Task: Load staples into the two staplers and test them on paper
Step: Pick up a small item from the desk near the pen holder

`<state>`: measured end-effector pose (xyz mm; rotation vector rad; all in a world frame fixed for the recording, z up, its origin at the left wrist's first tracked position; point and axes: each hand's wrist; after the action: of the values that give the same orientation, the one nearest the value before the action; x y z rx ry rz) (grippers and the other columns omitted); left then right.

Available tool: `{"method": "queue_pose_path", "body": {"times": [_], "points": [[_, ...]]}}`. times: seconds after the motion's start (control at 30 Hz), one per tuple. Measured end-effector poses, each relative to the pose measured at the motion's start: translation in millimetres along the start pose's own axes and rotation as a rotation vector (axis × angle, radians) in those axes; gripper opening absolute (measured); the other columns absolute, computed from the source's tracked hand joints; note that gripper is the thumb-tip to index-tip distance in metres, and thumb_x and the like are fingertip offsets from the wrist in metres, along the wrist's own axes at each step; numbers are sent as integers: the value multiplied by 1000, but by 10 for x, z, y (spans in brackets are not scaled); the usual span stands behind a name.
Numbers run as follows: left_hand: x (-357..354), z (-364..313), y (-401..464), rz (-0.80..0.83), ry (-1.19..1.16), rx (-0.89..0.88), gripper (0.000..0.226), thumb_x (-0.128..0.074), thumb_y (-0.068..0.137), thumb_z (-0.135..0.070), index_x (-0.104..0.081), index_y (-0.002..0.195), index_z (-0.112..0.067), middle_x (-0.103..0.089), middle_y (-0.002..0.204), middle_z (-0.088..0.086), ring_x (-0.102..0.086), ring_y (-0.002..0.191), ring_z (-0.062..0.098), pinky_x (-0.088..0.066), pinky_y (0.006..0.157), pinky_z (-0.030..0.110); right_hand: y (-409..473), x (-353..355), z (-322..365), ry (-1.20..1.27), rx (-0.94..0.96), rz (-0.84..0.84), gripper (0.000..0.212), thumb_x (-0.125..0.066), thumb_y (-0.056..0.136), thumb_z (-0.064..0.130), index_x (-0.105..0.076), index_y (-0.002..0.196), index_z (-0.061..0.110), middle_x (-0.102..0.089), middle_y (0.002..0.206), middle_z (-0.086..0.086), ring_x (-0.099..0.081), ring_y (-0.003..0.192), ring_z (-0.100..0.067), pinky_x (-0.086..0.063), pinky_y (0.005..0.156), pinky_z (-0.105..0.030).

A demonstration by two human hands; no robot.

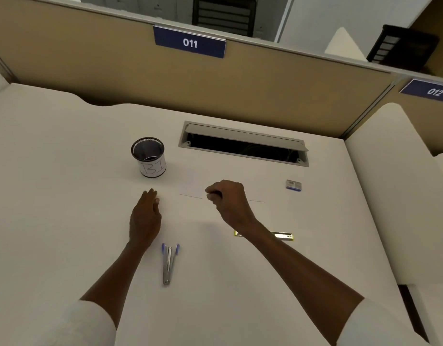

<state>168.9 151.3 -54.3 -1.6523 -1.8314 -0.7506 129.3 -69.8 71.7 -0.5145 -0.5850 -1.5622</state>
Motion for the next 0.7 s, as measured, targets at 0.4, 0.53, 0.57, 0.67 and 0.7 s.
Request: {"method": "queue_pose_path", "body": {"times": [0.4, 0.53, 0.57, 0.67, 0.7], "points": [[-119, 282, 45, 29, 153, -57, 49, -36, 104, -19, -32, 148, 0, -25, 159, 10, -16, 150, 18, -10, 122, 33, 1132, -572, 480, -120, 169, -43, 16, -60, 86, -4, -75, 89, 0, -73, 86, -14, -65, 84, -26, -53, 77, -43], [-126, 282, 42, 7, 158, -80, 47, -37, 103, -16, -34, 147, 2, -28, 158, 12, -18, 149, 19, -12, 122, 33, 1402, -752, 633, -107, 208, -41, 14, -62, 84, -4, -75, 86, 0, -74, 84, -14, -67, 80, -26, -54, 74, -44], [-125, 280, 40, 4, 157, -81, 47, -38, 103, -15, -34, 147, 2, -28, 158, 12, -19, 149, 19, -12, 122, 33, 1465, -791, 656, -114, 213, -31, 14, -62, 83, -4, -75, 86, 0, -74, 85, -14, -66, 81, -27, -54, 75, -44], [-121, 278, 28, 1, 164, -77, 48, -36, 103, -17, -33, 147, 1, -28, 158, 11, -17, 148, 17, -11, 121, 31, 1614, -886, 685, -137, 217, 22, 17, -59, 84, -6, -75, 88, -1, -72, 89, -17, -65, 85, -29, -53, 76, -45], [-120, 281, 31, 4, 169, -76, 48, -36, 104, -18, -32, 148, 1, -27, 158, 10, -17, 148, 16, -11, 121, 31, 1650, -911, 691, -142, 220, 41, 18, -58, 85, -7, -75, 89, -2, -72, 89, -17, -64, 86, -30, -53, 76, -45]]}}
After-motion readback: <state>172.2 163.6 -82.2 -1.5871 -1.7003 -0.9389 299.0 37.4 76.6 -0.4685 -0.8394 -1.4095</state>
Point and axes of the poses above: each hand's wrist, its own y-axis towards the middle knuckle, its own x-axis out of the back of the hand, z = x × y
